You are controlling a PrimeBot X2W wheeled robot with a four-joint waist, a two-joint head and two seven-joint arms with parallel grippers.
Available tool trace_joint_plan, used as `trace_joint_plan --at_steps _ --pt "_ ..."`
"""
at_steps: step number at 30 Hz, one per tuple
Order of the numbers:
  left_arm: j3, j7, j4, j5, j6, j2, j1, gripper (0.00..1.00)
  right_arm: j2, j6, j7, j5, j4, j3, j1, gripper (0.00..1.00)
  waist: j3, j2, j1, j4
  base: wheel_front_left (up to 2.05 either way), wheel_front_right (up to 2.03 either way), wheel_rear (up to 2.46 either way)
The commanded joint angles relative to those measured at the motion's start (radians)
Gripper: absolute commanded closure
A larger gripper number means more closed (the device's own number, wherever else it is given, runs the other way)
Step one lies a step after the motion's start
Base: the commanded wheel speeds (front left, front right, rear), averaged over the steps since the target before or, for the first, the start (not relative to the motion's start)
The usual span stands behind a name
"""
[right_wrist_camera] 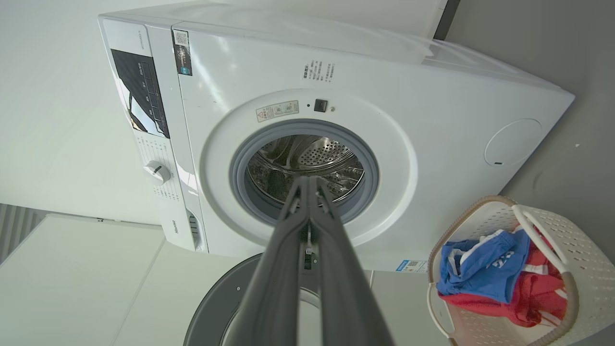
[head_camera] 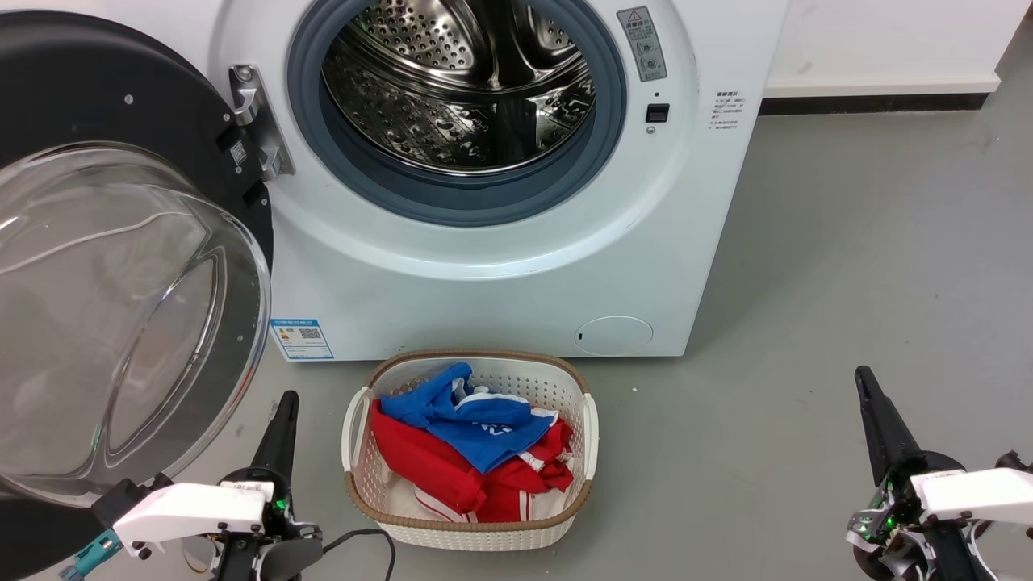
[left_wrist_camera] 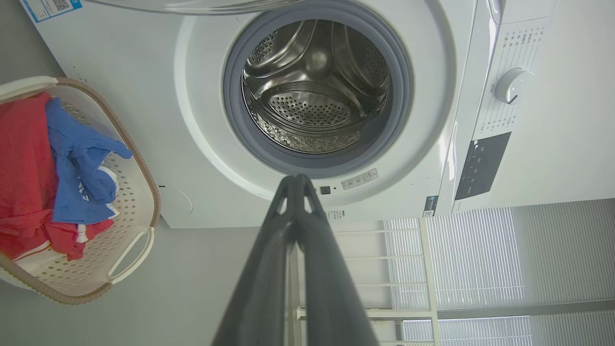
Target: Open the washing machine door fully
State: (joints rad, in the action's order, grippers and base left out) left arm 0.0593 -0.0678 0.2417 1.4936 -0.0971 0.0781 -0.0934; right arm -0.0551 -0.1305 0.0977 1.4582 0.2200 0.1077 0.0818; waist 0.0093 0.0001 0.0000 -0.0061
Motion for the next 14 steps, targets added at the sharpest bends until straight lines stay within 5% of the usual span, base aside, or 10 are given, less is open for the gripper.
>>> trace_joint_plan --at_steps 1,14 --pt "0.008 -0.005 -0.001 0.015 -0.007 -0.003 -0.018 1.00 0.003 0.000 0.001 0.018 0.001 0.002 0.017 1.00 0.000 -0.0001 0.0000 0.000 0.00 0.00 0.00" --pt "0.042 -0.035 0.003 0.108 -0.032 -0.019 -0.017 1.00 0.005 0.000 0.015 0.131 0.023 0.007 0.031 1.00 -0.005 -0.0001 0.0000 0.005 0.00 0.00 0.00"
